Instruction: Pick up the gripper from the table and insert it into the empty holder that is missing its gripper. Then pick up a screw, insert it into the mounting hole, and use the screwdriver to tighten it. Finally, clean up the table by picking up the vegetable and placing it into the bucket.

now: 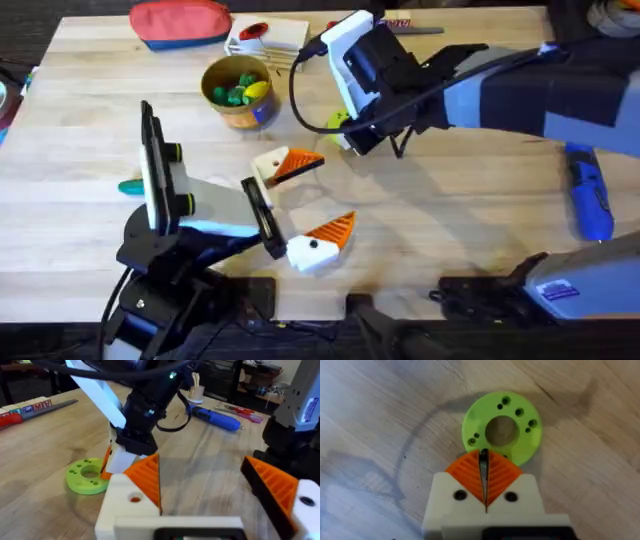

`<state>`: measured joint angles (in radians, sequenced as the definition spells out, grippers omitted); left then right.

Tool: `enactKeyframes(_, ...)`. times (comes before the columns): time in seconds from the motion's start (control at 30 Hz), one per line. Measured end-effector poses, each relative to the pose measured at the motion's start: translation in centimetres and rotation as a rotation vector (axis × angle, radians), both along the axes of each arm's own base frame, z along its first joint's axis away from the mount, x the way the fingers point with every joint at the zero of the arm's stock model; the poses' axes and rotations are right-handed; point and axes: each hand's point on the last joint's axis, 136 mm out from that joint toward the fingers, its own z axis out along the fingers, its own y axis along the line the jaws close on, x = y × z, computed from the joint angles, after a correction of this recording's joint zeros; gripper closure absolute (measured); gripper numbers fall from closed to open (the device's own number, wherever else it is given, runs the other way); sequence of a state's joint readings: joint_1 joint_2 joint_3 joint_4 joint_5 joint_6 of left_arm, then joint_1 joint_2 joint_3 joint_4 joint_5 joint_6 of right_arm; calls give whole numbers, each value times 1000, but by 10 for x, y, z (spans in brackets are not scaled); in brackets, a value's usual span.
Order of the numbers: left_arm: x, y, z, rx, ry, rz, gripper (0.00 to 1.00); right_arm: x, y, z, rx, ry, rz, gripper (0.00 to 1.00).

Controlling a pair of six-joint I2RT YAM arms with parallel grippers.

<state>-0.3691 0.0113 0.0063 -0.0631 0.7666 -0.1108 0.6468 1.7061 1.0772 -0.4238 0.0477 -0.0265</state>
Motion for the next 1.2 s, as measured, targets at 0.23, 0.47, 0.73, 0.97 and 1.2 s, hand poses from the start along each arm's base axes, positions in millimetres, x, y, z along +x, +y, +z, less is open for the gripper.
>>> enactKeyframes(0.23,0,0,0,0,0,0,14,-10,-8,20,-16,12,11,997)
enactKeyframes(0.47,0,0,0,0,0,0,14,-12,-10,102,62,-108,28,997)
enactKeyframes(0.73,0,0,0,0,0,0,16,-39,-15,180,146,-157,24,997)
enactKeyframes(0.97,0,0,0,0,0,0,15,-72,8,215,144,-60,62,997)
enactKeyframes(1.2,0,0,0,0,0,0,15,-86,61,212,103,23,168,997)
